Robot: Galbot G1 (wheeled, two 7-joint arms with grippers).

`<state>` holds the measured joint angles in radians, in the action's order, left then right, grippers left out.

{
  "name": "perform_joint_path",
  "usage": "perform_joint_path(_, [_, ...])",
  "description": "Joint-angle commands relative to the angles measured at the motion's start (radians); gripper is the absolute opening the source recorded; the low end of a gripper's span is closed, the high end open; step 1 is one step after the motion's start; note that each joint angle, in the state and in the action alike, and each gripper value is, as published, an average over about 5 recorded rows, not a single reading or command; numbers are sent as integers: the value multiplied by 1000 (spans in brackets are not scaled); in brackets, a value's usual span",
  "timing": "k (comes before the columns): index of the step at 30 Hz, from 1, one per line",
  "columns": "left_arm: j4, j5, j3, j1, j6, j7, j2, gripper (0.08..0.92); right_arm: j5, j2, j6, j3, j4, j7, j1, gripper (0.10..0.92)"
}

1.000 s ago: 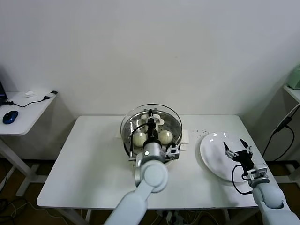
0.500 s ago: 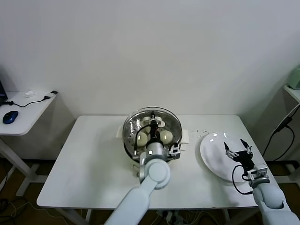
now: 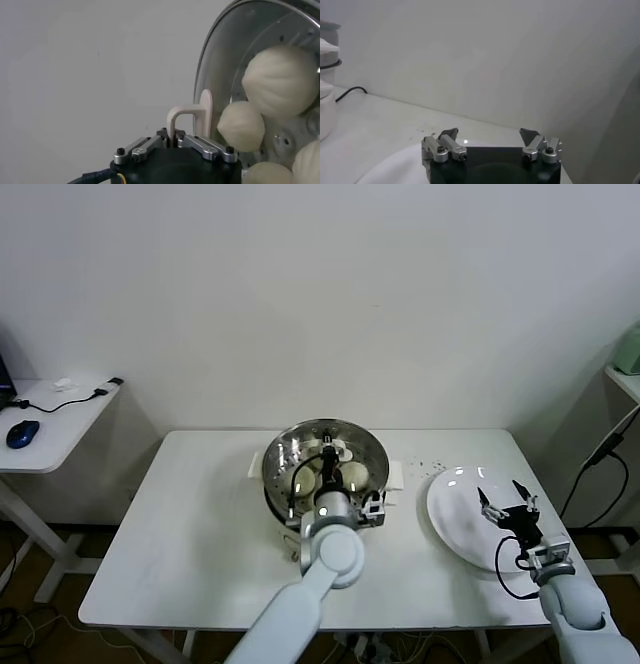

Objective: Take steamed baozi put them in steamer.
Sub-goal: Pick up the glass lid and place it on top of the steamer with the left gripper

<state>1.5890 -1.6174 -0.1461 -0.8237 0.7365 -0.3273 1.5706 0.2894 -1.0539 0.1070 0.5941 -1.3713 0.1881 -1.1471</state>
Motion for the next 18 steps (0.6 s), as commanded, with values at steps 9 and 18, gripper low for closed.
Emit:
perform_joint_path(9, [15,1,-8,-7,1,-22,-12,151,-7,-1,1,5,0,1,1,823])
perform_joint_path(18, [152,8,-36,-23,5,-66,-82,320,-7,-2,0,8,5,6,5,823])
